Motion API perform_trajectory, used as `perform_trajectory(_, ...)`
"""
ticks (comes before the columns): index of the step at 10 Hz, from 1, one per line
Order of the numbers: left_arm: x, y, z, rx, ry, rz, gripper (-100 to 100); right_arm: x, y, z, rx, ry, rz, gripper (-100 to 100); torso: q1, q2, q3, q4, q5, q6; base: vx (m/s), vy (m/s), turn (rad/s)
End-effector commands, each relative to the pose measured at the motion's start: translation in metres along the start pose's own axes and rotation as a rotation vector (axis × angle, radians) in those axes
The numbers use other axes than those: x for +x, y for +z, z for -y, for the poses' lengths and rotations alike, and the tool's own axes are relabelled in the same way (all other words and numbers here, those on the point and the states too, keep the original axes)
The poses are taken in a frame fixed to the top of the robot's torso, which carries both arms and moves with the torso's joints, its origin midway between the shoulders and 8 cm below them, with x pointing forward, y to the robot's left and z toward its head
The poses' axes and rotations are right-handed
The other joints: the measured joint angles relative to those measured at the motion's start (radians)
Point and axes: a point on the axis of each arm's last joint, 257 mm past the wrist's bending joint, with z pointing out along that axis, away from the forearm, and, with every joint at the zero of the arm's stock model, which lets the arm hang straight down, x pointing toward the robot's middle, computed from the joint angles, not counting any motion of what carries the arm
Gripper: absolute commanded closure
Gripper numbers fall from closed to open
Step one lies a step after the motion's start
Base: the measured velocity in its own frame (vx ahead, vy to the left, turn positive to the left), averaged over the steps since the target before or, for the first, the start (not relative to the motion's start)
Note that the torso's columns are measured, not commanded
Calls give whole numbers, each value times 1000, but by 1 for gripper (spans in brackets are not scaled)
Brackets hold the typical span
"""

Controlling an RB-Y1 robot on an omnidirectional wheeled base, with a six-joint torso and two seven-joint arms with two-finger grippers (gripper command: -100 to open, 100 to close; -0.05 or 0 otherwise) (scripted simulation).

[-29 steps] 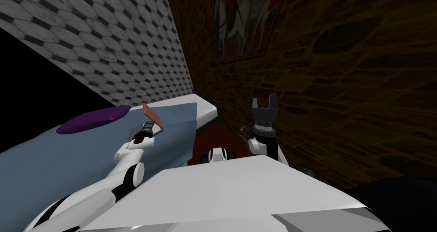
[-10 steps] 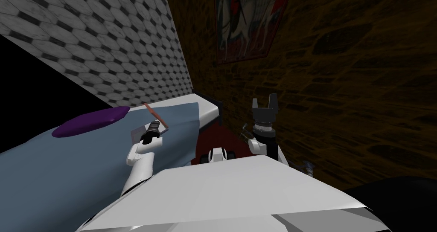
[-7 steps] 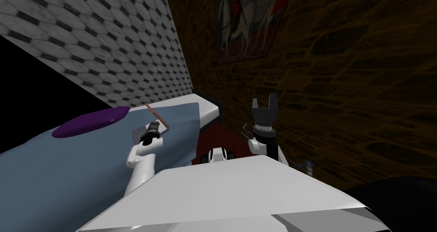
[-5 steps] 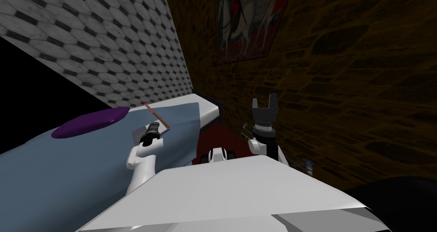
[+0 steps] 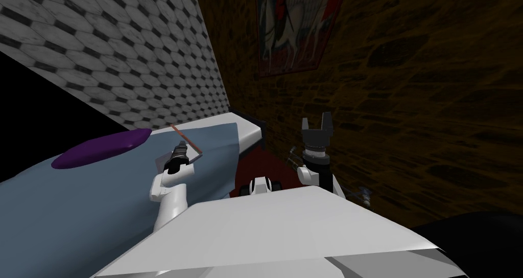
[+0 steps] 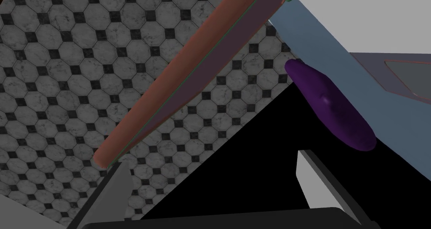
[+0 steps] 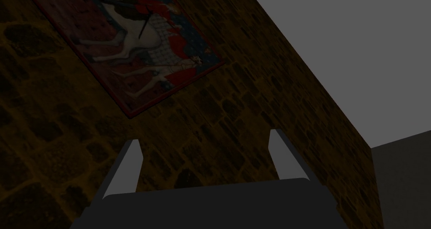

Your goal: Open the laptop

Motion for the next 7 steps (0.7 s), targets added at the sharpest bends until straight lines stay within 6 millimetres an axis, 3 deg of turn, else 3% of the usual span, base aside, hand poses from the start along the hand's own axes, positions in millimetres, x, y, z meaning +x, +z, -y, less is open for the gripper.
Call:
perform_trajectory(1, -26, 9, 4, -10, -15, 50, -100, 0, 0, 0, 0, 0, 0, 0, 1, 0, 0, 0, 0, 0, 2, -23, -61)
perform_trajectory(7, -79, 22, -4, -49, -43, 155, -100, 0, 0, 0, 0, 0, 0, 0, 1, 0, 0, 0, 0, 0, 7, -13, -57)
